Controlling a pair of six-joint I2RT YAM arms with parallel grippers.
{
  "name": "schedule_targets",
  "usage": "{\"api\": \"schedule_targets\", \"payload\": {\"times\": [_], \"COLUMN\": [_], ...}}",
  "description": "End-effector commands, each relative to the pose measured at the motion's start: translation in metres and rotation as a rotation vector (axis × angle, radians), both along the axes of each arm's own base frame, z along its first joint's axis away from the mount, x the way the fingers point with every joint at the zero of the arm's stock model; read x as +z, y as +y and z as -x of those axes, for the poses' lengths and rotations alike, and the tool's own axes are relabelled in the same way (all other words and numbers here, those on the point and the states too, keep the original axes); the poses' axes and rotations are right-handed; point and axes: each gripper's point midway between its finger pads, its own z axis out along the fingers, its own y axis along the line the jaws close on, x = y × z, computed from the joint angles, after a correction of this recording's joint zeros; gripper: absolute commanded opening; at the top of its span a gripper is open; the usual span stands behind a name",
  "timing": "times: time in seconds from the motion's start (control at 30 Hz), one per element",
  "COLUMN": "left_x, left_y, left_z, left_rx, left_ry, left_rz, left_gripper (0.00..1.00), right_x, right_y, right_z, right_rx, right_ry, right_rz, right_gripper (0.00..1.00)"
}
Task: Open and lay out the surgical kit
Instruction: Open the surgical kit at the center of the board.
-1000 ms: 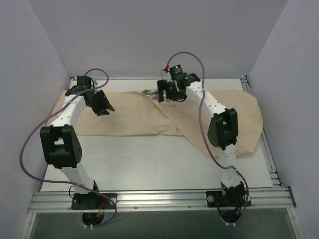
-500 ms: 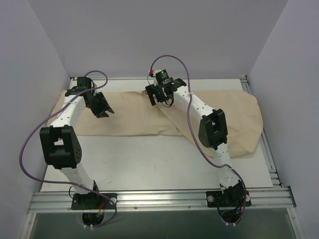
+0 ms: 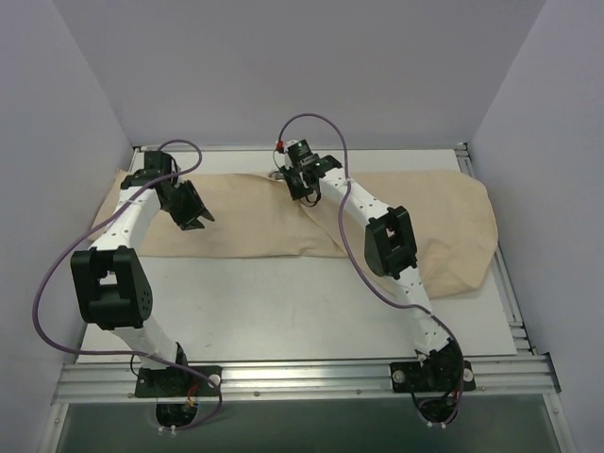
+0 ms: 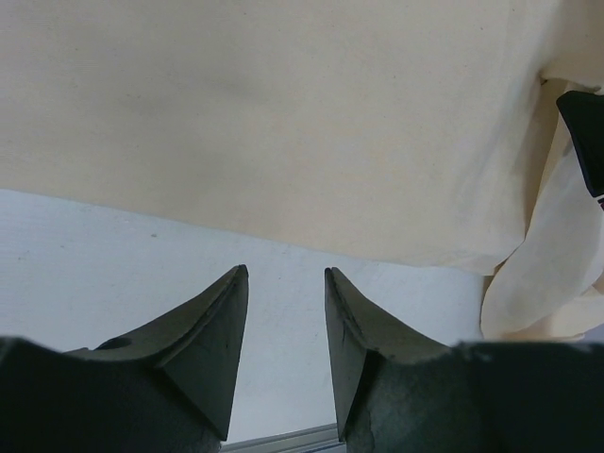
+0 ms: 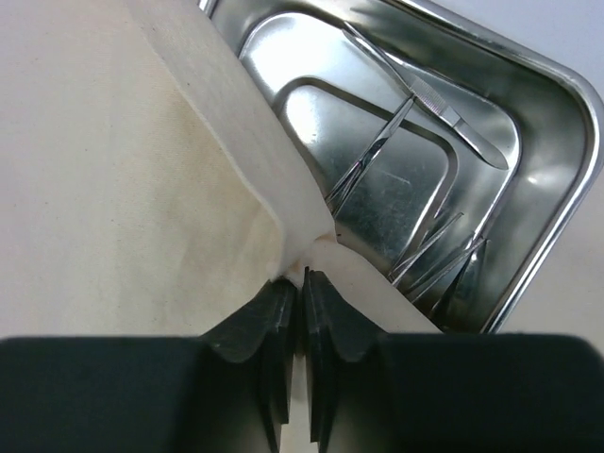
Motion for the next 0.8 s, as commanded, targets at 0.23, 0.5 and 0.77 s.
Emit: {"api": "schedule_targets", "payload": {"times": [0.23,0.5,0.77], "left_x": [0.040,0.038,0.034], "left_y": [0.009,0.007,0.035], "left_z": [-0.024,-0.021,0.026], "left_rx": [0.064,0.110,0.238], "left_ry": [-0.092,-0.060,-0.038], "left_rz": [0.010,0.050,-0.085], "left_gripper": [0.61,0.67,0.68], "right_x": [0.068,0.060,0.017], "right_y": [0.018,-0.037,-0.059], "right_z": [0.092,0.199,0.314], "right_rx": [0.114,0.170,0.288], "right_ry": [0.032,0.174,0.475], "right_rz": [-0.039,0.042,-0.003], "right_gripper": [0.00,0.00,0.05]}}
